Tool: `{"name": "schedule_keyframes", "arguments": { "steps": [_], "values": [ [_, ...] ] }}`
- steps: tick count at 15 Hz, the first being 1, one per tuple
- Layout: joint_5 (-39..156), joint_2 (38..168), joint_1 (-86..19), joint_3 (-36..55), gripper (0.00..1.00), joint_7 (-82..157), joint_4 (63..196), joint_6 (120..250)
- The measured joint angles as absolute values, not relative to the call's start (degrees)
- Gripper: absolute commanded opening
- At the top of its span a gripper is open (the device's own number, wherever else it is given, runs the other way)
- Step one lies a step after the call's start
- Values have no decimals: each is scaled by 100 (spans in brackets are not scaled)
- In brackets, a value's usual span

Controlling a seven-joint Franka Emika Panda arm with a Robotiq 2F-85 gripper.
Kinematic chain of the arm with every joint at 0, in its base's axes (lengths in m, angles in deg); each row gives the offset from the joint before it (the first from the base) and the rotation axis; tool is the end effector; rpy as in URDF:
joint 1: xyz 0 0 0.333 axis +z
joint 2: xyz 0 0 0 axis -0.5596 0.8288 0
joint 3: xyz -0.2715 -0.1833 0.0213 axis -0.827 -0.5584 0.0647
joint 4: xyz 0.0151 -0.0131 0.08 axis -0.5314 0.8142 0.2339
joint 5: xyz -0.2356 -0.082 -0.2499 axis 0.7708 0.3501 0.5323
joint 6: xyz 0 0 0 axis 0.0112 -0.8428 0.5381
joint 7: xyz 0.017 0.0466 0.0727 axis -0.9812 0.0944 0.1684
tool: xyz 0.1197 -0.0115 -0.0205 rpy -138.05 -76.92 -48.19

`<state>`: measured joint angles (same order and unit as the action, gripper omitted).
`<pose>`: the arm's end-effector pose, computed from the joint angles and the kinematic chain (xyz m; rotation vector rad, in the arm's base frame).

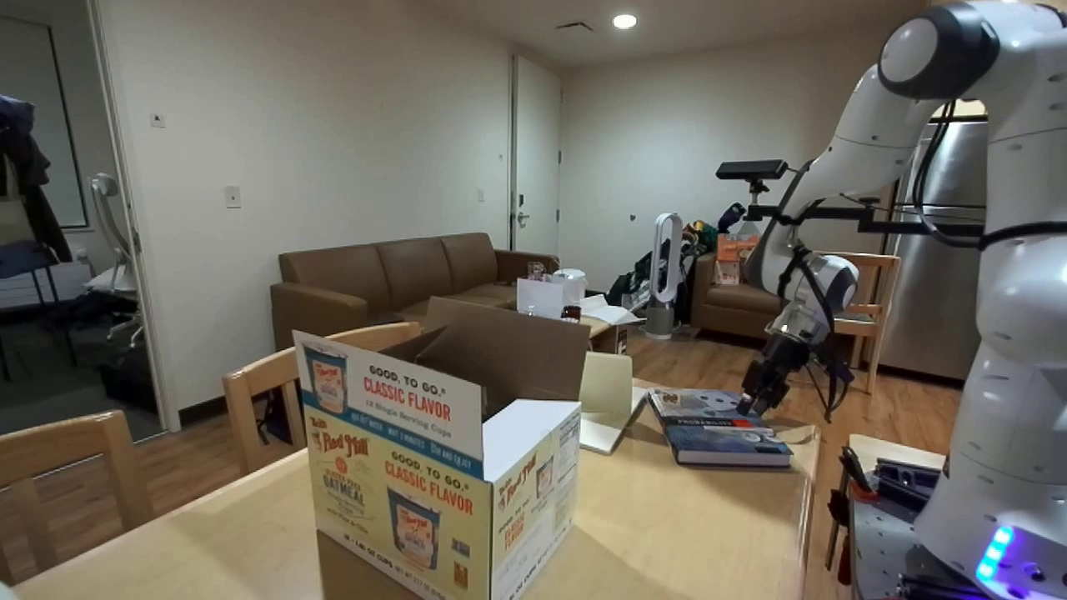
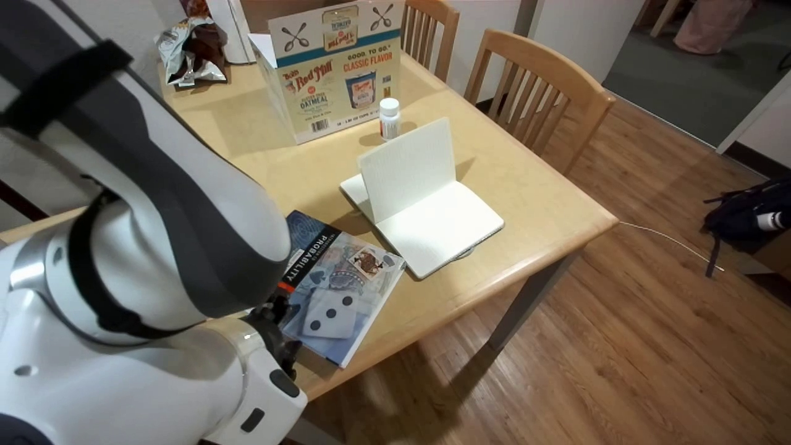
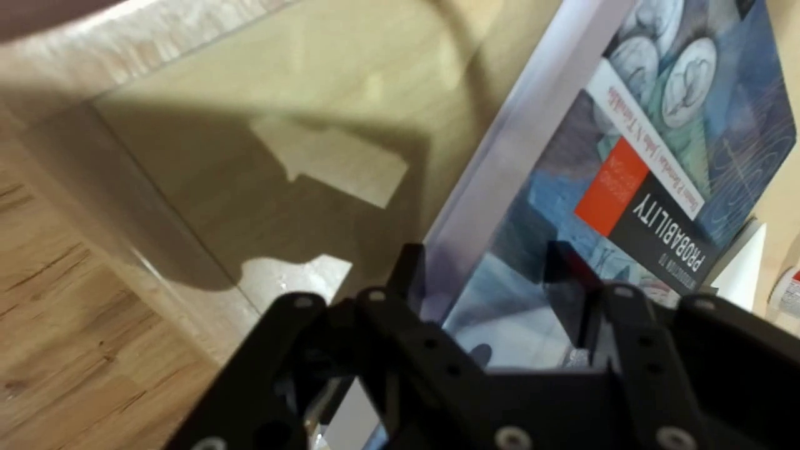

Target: Open the book

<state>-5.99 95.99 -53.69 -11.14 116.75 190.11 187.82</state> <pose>0.2598 -0.2418 0.1985 -2.5331 0.5567 -0.3027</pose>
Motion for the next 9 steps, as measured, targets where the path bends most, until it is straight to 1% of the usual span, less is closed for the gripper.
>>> {"name": "schedule_keyframes", "arguments": {
  "steps": [3,6,8,9],
  "values": [
    [-599,9591,-5498,-1093,9,11675,18947,18664],
    [-600,9571,-5552,-1076,4,11675,18930,18635],
    [-600,9538,-5562,-1075,2,11673,18925,18635],
    [-600,9522,-5562,-1073,5,11669,18923,18635]
  ]
}}
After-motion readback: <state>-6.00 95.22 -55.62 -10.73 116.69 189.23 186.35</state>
